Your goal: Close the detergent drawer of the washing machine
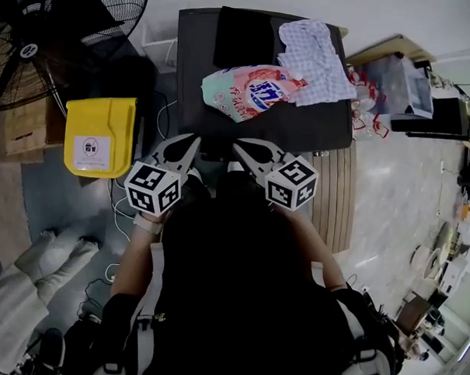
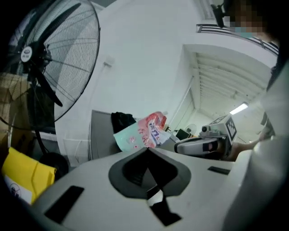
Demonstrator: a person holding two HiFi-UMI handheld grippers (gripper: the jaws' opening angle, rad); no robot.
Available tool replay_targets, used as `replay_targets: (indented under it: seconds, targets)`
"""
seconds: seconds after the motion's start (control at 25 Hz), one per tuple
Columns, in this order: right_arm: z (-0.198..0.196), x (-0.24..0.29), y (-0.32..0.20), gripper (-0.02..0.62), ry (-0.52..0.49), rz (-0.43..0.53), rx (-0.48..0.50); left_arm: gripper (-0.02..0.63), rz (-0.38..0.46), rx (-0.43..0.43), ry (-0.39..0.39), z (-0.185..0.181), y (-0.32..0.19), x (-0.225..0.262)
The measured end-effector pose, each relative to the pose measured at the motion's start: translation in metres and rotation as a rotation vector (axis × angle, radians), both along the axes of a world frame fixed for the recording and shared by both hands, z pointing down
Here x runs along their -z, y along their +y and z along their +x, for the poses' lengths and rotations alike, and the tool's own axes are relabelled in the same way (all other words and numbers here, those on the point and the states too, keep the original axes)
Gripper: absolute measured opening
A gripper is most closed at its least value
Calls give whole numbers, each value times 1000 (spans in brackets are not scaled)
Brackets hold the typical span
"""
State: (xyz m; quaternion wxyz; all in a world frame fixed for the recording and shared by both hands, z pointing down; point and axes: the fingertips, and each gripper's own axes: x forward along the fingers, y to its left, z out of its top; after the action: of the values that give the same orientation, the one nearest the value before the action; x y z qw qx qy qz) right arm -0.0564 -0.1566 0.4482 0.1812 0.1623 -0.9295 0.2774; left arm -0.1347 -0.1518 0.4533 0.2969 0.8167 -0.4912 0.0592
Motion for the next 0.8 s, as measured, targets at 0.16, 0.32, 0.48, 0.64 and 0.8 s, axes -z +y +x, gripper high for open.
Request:
replay_targets:
  seconds: [0.16,0.32,0.48,0.64,0.8]
  targets:
    - [6,36,-17,15,-32,133,22,11,119,9,-67,6,-9,39]
    - [15,73,-28,15,-66,268,47,12,227,16,-78,14,-17,81]
    - [22,103,-36,15,-96,357,63,12,321,58,-128,17,-26,110]
    - [30,121,-43,15,-108,442,76,12,355,92,-173,22,-30,129]
    - [37,128,-50,15,-109,488,78,12,393,130,-256,25,-31,139]
